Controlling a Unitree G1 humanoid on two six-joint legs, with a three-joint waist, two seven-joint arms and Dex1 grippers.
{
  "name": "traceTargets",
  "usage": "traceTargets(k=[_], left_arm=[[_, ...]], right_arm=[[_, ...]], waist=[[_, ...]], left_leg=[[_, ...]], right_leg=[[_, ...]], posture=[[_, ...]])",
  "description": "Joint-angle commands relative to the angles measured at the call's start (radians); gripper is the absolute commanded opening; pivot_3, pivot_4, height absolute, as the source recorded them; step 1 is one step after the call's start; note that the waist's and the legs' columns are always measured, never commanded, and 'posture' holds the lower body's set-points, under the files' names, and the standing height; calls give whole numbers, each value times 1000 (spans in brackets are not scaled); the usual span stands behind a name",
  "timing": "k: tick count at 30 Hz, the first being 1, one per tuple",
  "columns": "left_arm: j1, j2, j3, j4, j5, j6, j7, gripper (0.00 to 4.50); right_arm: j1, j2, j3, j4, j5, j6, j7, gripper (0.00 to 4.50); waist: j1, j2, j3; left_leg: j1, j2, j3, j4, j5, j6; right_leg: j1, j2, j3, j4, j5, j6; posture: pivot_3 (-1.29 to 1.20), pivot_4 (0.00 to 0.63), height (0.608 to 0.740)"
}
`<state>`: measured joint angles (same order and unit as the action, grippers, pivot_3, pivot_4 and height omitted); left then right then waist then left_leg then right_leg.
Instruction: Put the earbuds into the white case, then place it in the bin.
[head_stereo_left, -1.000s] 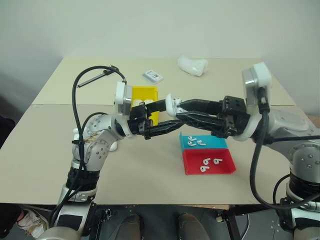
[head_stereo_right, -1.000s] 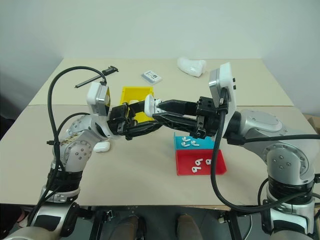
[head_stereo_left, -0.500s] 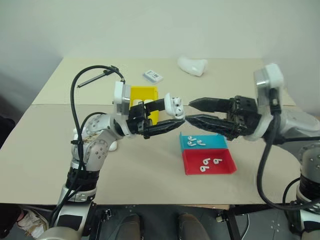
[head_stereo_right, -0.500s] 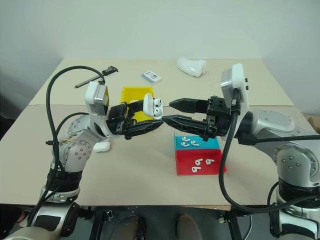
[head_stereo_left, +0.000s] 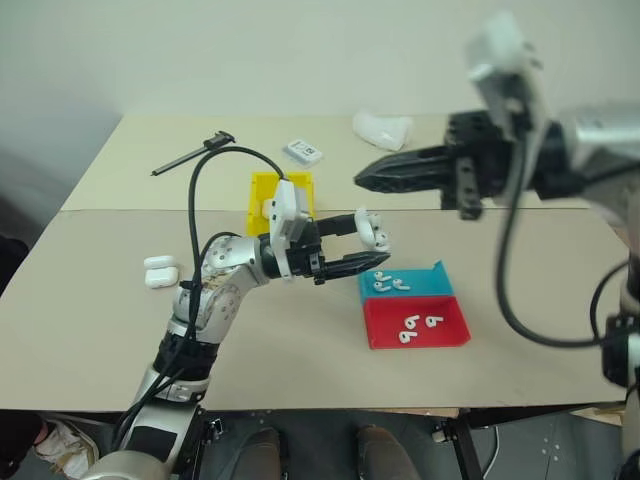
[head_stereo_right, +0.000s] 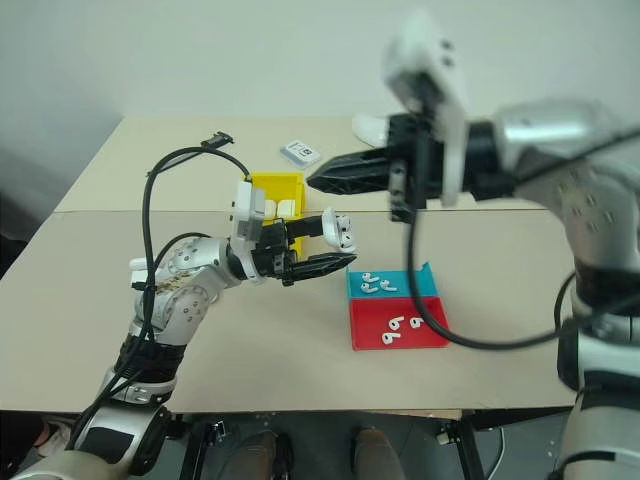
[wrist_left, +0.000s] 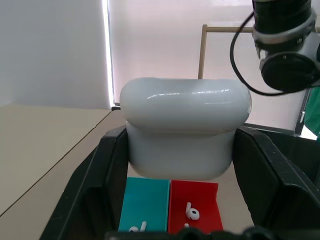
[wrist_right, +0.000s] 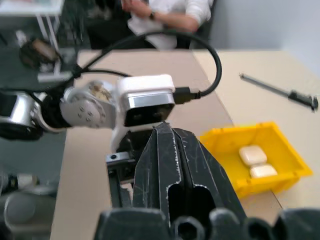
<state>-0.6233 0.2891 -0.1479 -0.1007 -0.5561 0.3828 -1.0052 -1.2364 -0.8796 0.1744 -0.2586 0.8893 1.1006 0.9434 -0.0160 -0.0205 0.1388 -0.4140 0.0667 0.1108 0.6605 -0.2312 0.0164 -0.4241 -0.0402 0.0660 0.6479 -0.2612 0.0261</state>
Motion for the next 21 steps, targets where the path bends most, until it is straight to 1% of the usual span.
traceTargets(k=[1,4,7,9,12,15,17,19,20,21], left_arm=[[-21,-12,10,-23,-2,-23,4,2789],[-17,-11,22,-31,3,-35,8,2789],[-14,-3,51,-42,0,-43,24,2789],[-10,3,72,-54,-5,-46,36,2789],[8,17,98,-83,-11,-47,63,2789],[34,26,118,-115,15,-36,136,2789],[45,12,136,-130,61,-29,240,2789],[49,-13,159,-129,118,-30,365,2789],[43,-31,169,-111,168,-30,454,2789],[30,-50,180,-75,234,-27,562,2789]], right_arm=[[-40,-9,108,-15,-85,13,78,28],[-34,-33,186,-47,-157,-10,143,28],[0,-71,205,-34,-225,-46,182,28],[24,-95,188,-20,-251,-56,196,28],[75,-119,95,-10,-234,-62,206,28],[154,-77,-70,-18,-171,-61,148,28],[247,-13,-188,-56,-174,-142,61,28],[348,51,-266,-101,-212,-220,-31,28],[402,71,-280,-128,-234,-235,-74,28],[477,82,-261,-175,-280,-258,-118,28]], waist=[[2,0,0],[5,0,0],[8,0,0],[7,0,0],[5,0,0],[2,0,0],[2,0,0],[4,0,0],[5,-1,0],[8,-1,0]], left_leg=[[-1,0,0,0,0,0],[-2,-1,0,1,-1,1],[-4,-2,0,1,-1,2],[-4,-2,0,1,-1,2],[-3,-1,0,2,-1,2],[-2,-1,-1,2,-1,1],[-1,-1,-1,2,-1,1],[-1,-1,-2,1,-1,1],[-1,-1,-2,2,-1,1],[-1,-1,-2,2,-1,1]], right_leg=[[0,0,0,0,0,0],[-1,-2,0,-1,0,0],[-1,-3,-1,-1,0,1],[-1,-3,-1,-1,0,1],[0,-2,-1,0,0,1],[0,-2,-1,0,0,1],[1,-2,-1,0,0,1],[2,-2,-1,0,0,1],[2,-3,0,1,0,1],[2,-2,-1,1,0,1]], posture=[[0,150,740],[0,150,740],[0,150,740],[0,150,740],[0,150,740],[0,150,740],[0,150,740],[0,150,740],[0,150,740],[0,150,740]])
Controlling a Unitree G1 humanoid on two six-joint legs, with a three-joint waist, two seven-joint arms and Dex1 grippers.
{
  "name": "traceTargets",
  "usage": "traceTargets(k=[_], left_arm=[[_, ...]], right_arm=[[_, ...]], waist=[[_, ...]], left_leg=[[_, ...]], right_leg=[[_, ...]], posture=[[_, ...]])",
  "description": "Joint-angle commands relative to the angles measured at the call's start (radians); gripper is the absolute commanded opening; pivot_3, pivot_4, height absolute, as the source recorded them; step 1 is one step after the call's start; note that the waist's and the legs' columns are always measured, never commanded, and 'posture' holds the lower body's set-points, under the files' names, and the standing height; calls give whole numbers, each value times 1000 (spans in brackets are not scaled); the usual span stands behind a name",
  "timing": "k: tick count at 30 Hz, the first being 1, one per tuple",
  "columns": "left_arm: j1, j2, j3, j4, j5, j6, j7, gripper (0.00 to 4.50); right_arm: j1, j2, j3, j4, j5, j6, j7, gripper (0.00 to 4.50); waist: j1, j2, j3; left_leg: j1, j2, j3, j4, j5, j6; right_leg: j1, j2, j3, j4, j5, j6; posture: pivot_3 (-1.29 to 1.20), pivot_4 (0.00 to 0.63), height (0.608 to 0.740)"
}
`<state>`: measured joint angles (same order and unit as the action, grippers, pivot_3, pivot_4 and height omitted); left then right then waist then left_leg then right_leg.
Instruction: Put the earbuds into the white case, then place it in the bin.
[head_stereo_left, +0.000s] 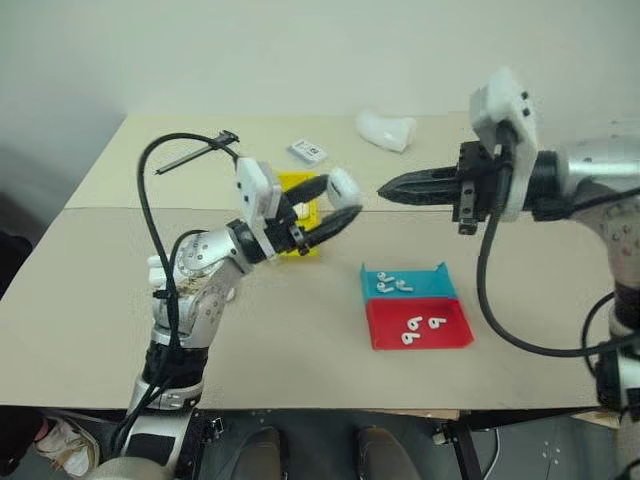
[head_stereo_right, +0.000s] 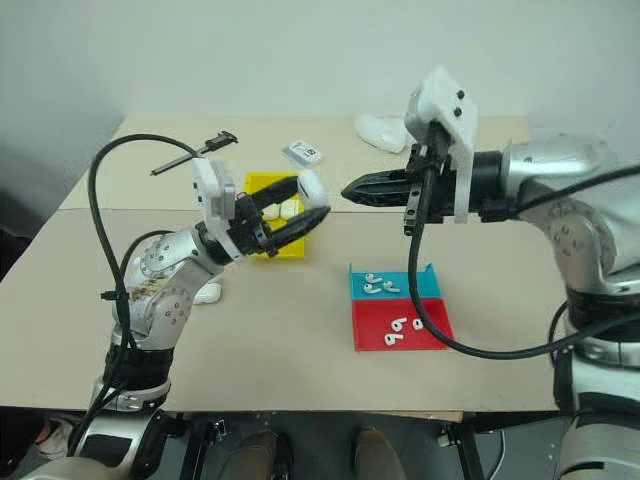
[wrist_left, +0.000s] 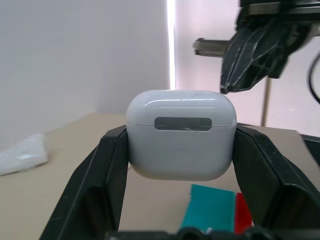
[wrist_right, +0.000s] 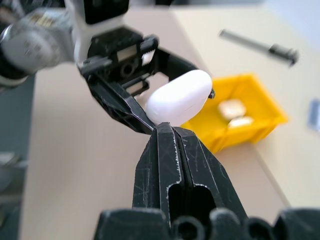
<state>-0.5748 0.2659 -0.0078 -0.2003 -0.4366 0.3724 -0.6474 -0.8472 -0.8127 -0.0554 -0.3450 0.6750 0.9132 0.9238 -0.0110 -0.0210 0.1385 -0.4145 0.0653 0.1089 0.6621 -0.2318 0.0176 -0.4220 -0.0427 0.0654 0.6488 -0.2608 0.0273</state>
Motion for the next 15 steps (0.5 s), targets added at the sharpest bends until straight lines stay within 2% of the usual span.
traceTargets(k=[1,3,7,12,15], left_arm=[[-27,-40,47,49,158,-14,277,2789],[-54,-61,55,116,223,-1,384,2789],[-111,-80,50,243,288,-17,464,2789],[-192,-94,25,450,329,-99,452,2789],[-212,-87,3,516,359,-117,440,3796]], right_arm=[[139,23,-16,-124,-97,-87,-129,28],[217,44,58,-185,-183,-116,-207,28],[253,98,134,-229,-250,-99,-296,28],[237,144,136,-249,-237,-55,-330,28],[245,146,142,-266,-234,-43,-334,0]], waist=[[7,0,0],[10,0,0],[6,0,0],[10,0,0],[11,0,0]], left_leg=[[0,0,0,0,0,0],[0,0,0,1,0,0],[-1,-1,1,1,1,-1],[-1,-1,2,0,1,-1],[-1,-1,3,0,1,-1]], right_leg=[[0,0,0,0,0,0],[1,-1,0,-1,0,1],[-2,0,1,0,1,1],[-1,0,0,-1,1,1],[-1,0,0,-1,1,1]], posture=[[0,150,740],[0,150,740],[0,150,740],[0,150,740],[0,150,740]])
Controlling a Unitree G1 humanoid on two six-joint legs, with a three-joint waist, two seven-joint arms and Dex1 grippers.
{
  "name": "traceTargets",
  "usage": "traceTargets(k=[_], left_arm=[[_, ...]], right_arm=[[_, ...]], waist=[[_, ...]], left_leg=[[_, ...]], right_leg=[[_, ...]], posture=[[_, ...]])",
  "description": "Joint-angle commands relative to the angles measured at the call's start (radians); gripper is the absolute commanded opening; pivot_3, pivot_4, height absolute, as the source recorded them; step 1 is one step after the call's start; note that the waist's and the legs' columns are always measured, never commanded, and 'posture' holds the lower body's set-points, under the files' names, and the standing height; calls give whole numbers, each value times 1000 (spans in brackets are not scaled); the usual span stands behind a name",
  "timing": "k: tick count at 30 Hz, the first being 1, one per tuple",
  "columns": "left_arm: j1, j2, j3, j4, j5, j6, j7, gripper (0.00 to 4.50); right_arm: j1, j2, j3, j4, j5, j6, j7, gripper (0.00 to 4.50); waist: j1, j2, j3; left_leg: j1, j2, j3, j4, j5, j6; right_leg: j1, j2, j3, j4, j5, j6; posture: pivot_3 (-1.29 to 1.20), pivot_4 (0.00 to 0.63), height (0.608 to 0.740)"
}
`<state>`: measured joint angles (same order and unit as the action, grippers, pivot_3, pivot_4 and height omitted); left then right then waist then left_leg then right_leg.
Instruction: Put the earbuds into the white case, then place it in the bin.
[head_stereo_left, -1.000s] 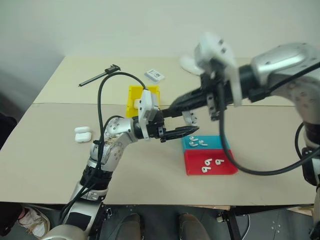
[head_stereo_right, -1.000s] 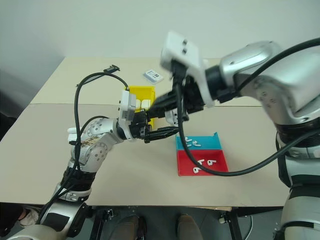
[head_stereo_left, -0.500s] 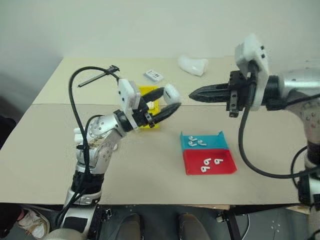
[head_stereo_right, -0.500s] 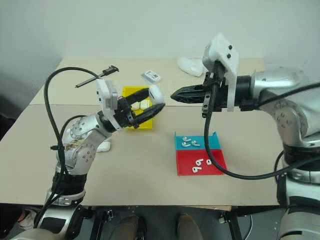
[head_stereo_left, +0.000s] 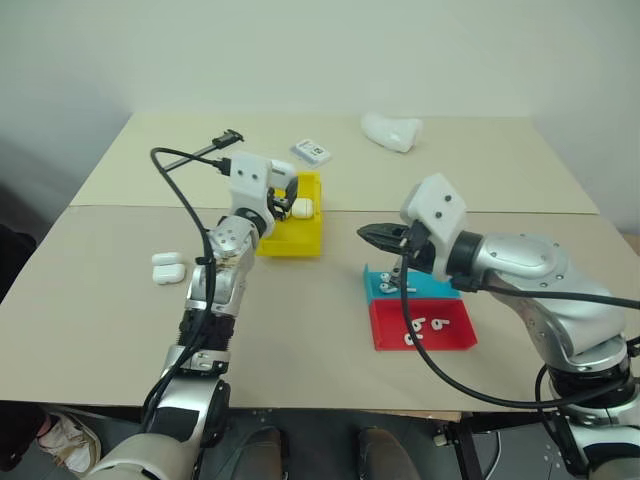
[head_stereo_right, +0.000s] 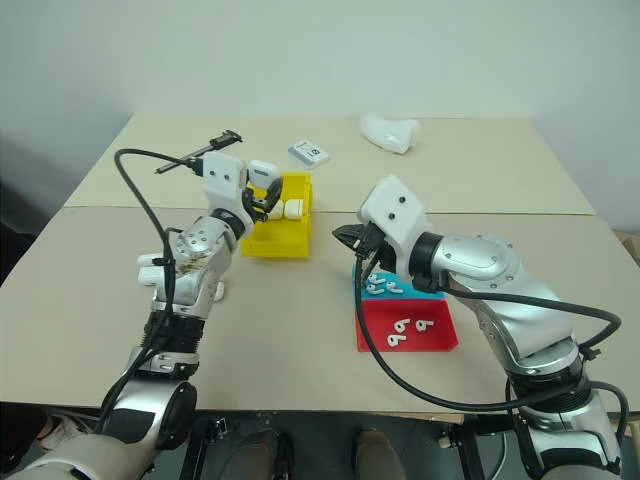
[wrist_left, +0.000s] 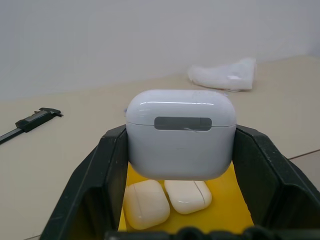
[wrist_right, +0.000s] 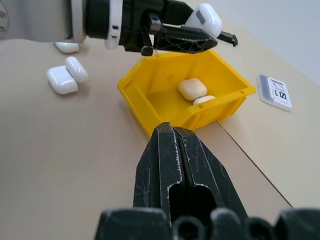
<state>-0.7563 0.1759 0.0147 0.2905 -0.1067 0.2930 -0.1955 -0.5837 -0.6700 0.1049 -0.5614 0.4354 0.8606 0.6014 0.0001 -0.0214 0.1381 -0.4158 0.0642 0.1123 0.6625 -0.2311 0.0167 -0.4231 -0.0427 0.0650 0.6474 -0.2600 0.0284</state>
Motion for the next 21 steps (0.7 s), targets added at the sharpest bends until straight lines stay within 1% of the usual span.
traceTargets(k=[1,2,3,6,9,11,14,16,18,21], left_arm=[[-31,3,-19,28,31,-40,-10,4102],[-31,2,-16,30,31,-42,-8,4417],[-24,8,-14,14,31,-47,-12,4466],[5,23,12,-63,-2,-26,-43,4466],[65,81,37,-213,-58,44,-121,4466],[121,136,57,-329,-113,101,-187,4466],[246,265,100,-531,-246,197,-347,4466],[335,364,139,-645,-341,242,-462,4466],[426,463,205,-728,-453,279,-580,4466],[538,583,317,-805,-620,364,-702,4466]], right_arm=[[-15,1,-18,-55,4,12,-12,0],[-12,1,-16,-59,3,15,-14,0],[-8,0,-19,-63,4,20,-16,0],[7,-6,-30,-71,4,26,-18,0],[30,-8,-53,-76,18,24,-13,0],[57,0,-70,-79,20,-4,-16,0],[127,33,-129,-72,29,-99,-8,0],[178,28,-160,-58,21,-155,13,0],[232,11,-188,-41,21,-200,47,0],[299,-20,-222,-26,44,-236,110,0]], waist=[[-1,0,0],[-2,0,0],[-3,0,0],[-4,0,0],[-10,0,0],[-15,0,0],[-18,0,0],[-19,0,0],[-18,0,0],[-13,0,0]], left_leg=[[0,0,0,0,0,0],[0,0,1,0,0,0],[0,0,0,0,0,0],[0,0,1,0,0,0],[0,1,0,0,0,0],[0,1,0,0,0,0],[1,2,0,-1,0,0],[1,2,0,-1,0,-1],[2,2,0,-1,0,-1],[5,2,1,-1,0,-1]], right_leg=[[0,0,0,0,0,0],[0,0,0,0,0,0],[0,0,0,0,0,0],[0,0,0,0,0,0],[0,0,0,1,0,0],[0,0,0,1,0,0],[0,0,1,1,0,0],[0,0,1,1,0,0],[0,0,1,1,0,0],[2,0,0,1,0,0]], posture=[[0,150,740],[0,150,740],[0,150,740],[0,150,740],[0,150,740],[0,150,740],[0,150,740],[0,150,740],[0,150,740],[0,150,740]])
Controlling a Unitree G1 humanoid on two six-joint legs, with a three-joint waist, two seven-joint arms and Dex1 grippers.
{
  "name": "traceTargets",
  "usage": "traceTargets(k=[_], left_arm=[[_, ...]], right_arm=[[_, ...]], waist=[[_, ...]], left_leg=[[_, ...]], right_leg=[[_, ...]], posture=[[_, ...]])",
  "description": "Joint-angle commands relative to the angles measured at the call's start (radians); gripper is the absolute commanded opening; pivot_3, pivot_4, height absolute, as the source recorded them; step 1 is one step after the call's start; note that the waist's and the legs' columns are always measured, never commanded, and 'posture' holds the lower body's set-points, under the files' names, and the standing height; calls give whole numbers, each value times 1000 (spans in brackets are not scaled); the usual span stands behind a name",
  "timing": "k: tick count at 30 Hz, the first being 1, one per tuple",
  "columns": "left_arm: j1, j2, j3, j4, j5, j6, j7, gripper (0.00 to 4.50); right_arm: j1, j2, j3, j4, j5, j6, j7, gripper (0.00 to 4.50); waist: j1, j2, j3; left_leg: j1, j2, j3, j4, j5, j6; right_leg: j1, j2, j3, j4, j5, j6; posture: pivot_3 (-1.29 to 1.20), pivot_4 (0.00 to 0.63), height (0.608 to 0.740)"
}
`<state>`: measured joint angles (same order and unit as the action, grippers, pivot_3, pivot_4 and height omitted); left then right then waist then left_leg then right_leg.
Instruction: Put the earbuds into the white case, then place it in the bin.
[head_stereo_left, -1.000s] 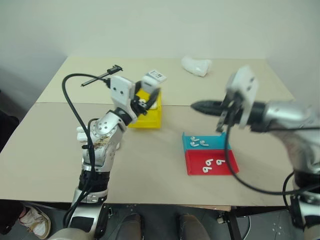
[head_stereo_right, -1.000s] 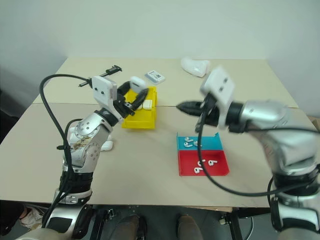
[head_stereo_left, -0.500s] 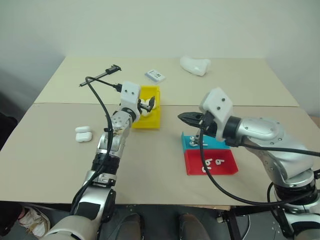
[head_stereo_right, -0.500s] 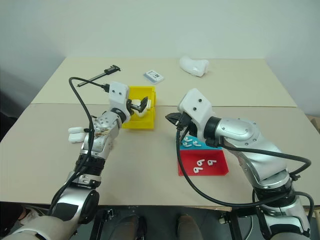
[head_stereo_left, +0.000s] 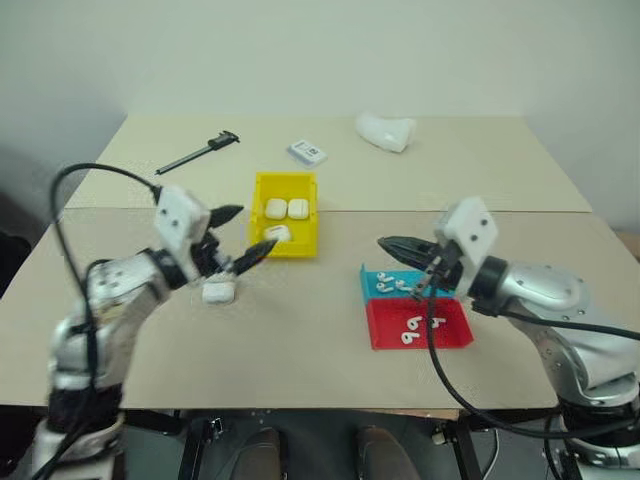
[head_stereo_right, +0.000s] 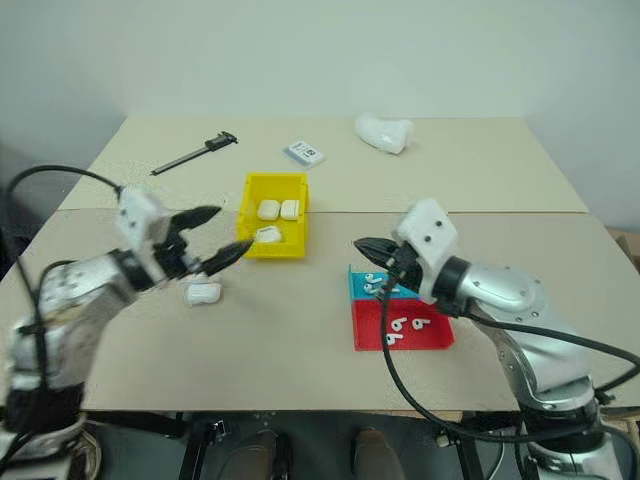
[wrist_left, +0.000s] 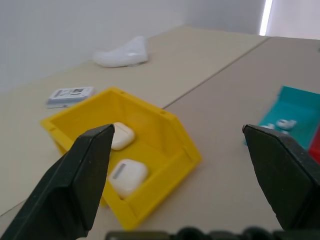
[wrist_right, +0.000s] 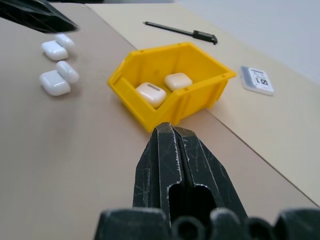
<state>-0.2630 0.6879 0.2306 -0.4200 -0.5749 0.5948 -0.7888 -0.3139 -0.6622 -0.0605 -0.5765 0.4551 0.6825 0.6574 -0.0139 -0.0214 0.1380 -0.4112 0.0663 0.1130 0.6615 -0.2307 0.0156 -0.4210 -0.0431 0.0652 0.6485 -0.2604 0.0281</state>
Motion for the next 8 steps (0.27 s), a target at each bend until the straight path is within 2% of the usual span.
traceTargets(k=[1,5,8], left_arm=[[73,112,138,-110,-219,109,-142,4466],[156,196,246,-172,-376,175,-196,4466],[190,213,262,-215,-381,168,-170,4466]], right_arm=[[50,-45,-62,-8,25,-70,80,0],[104,-113,-82,8,33,-110,182,0],[123,-141,-102,23,50,-131,236,0]], waist=[[2,0,0],[1,0,0],[1,0,0]], left_leg=[[1,0,0,0,0,0],[2,0,0,-1,0,0],[3,0,0,-1,0,0]], right_leg=[[1,0,0,0,0,0],[1,0,0,0,-1,0],[2,0,0,0,-1,0]], posture=[[0,150,740],[0,150,740],[0,150,740]])
